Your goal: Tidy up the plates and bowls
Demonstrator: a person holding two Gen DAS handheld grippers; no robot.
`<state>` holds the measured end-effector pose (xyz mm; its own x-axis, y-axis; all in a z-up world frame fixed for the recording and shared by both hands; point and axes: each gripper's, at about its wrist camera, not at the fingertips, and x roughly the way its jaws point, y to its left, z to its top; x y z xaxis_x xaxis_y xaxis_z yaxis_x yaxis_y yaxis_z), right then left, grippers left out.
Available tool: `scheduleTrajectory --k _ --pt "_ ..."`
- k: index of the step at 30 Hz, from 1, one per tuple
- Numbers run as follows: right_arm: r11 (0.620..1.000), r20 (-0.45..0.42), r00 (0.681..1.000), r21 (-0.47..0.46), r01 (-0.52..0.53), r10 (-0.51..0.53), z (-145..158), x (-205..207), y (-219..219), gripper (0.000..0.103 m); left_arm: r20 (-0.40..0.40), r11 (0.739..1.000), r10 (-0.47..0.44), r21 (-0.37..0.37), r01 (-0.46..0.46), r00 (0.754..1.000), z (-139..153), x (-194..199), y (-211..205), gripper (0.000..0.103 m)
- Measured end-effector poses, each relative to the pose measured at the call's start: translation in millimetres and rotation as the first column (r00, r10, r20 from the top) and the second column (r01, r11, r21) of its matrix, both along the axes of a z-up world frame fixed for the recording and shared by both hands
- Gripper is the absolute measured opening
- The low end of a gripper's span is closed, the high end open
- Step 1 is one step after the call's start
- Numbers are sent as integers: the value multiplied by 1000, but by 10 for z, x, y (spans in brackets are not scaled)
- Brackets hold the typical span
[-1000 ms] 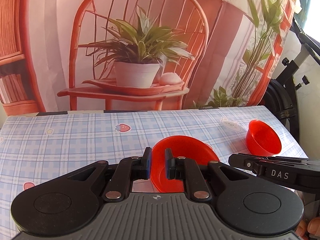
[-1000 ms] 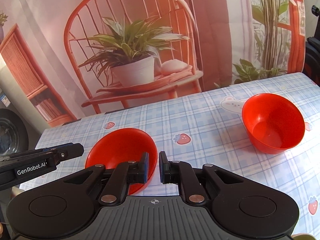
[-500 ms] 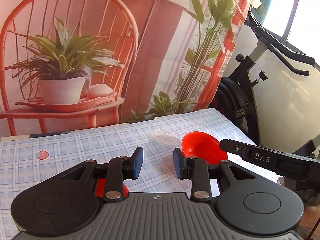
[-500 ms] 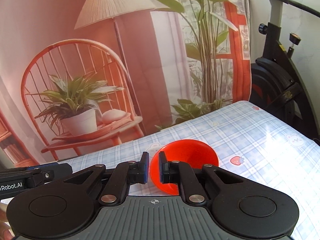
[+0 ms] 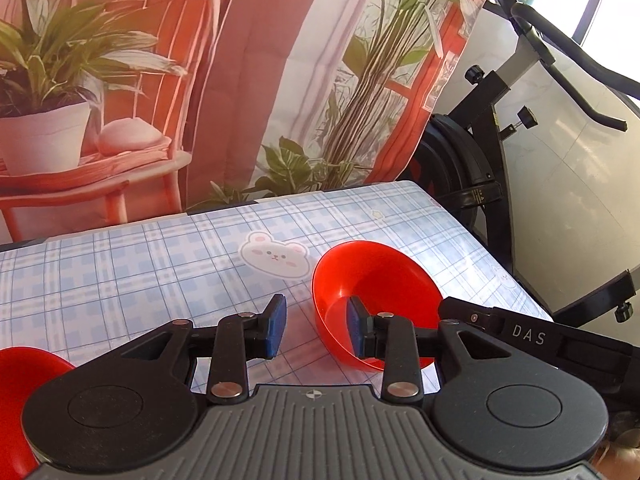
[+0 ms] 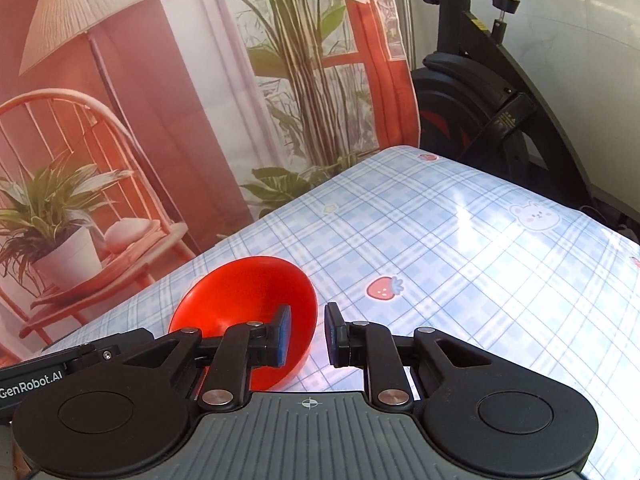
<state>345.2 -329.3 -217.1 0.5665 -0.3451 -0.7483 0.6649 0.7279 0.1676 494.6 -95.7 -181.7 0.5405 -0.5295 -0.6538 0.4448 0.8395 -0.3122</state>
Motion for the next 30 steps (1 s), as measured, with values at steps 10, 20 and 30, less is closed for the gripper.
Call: scheduleTrajectory --k 10,20,30 --pt "997 -22 999 66 -31 33 -175 90 -63 18 -24 999 -7 32 8 1000 -185 57 -192 33" --pt "996 0 998 63 -68 68 -73 23 32 9 -1 998 10 60 -10 1000 -64 -119 -108 15" --pt "983 79 986 97 -155 148 314 16 541 8 79 996 65 62 -70 995 457 -521 525 15"
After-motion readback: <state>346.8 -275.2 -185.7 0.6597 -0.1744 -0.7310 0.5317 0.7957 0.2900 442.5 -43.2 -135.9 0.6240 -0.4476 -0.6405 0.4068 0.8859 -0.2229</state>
